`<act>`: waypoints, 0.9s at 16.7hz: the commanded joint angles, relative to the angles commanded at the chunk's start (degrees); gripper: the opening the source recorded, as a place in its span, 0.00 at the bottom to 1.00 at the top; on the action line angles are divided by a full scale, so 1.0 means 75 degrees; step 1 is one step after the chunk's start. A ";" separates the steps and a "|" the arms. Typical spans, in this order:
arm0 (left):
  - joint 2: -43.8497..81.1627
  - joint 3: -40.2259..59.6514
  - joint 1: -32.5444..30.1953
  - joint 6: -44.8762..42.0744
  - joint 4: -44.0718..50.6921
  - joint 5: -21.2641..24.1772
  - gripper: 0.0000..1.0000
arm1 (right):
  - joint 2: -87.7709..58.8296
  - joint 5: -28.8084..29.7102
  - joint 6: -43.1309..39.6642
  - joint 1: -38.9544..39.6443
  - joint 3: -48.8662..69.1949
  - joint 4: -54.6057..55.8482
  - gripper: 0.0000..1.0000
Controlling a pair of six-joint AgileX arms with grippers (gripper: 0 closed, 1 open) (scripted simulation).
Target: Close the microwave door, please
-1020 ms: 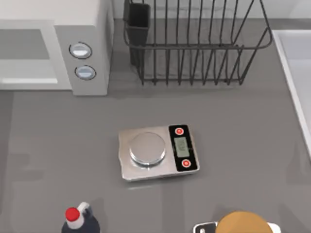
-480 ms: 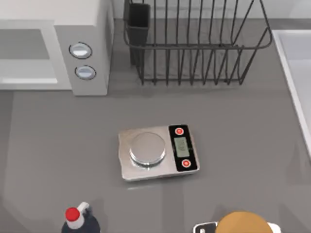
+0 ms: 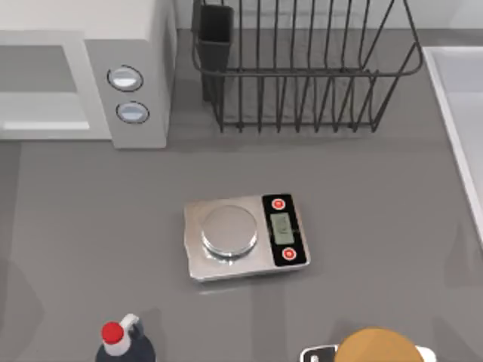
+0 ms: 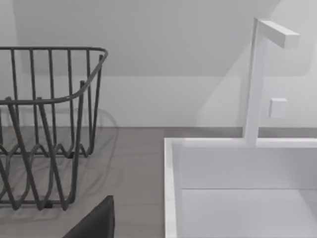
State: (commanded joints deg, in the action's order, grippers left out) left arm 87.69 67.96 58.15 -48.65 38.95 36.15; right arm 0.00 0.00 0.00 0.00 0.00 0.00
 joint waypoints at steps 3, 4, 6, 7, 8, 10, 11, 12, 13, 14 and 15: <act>0.0830 0.0585 0.0047 -0.0249 0.0282 0.0167 0.00 | 0.0000 0.0000 0.0000 0.0000 0.0000 0.0000 1.00; 0.0965 0.0685 0.0045 -0.0288 0.0330 0.0196 0.00 | 0.0000 0.0000 0.0000 0.0000 0.0000 0.0000 1.00; 0.1028 0.0734 0.0043 -0.0306 0.0353 0.0211 0.00 | 0.0000 0.0000 0.0000 0.0000 0.0000 0.0000 1.00; 0.1028 0.0734 0.0043 -0.0306 0.0353 0.0211 0.00 | 0.0000 0.0000 0.0000 0.0000 0.0000 0.0000 1.00; 0.1028 0.0734 0.0043 -0.0306 0.0353 0.0211 0.00 | 0.0000 0.0000 0.0000 0.0000 0.0000 0.0000 1.00; 0.1012 0.0695 0.0016 -0.0303 0.0320 0.0193 0.00 | 0.0000 0.0000 0.0000 0.0000 0.0000 0.0000 1.00; 0.1044 0.0628 0.0016 -0.0304 0.0230 0.0194 0.00 | 0.0000 0.0000 0.0000 0.0000 0.0000 0.0000 1.00; 0.1101 0.0516 0.0020 -0.0307 0.0069 0.0196 0.00 | 0.0000 0.0000 0.0000 0.0000 0.0000 0.0000 1.00; 0.1179 0.0365 0.0024 -0.0311 -0.0164 0.0199 0.00 | 0.0000 0.0000 0.0000 0.0000 0.0000 0.0000 1.00; 0.1272 0.0183 0.0030 -0.0315 -0.0444 0.0203 0.00 | 0.0000 0.0000 0.0000 0.0000 0.0000 0.0000 1.00; 0.1375 -0.0022 0.0035 -0.0320 -0.0747 0.0207 0.00 | 0.0000 0.0000 0.0000 0.0000 0.0000 0.0000 1.00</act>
State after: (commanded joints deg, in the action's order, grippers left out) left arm 98.00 67.79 58.41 -51.05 33.34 37.70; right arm 0.00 0.00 0.00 0.00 0.00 0.00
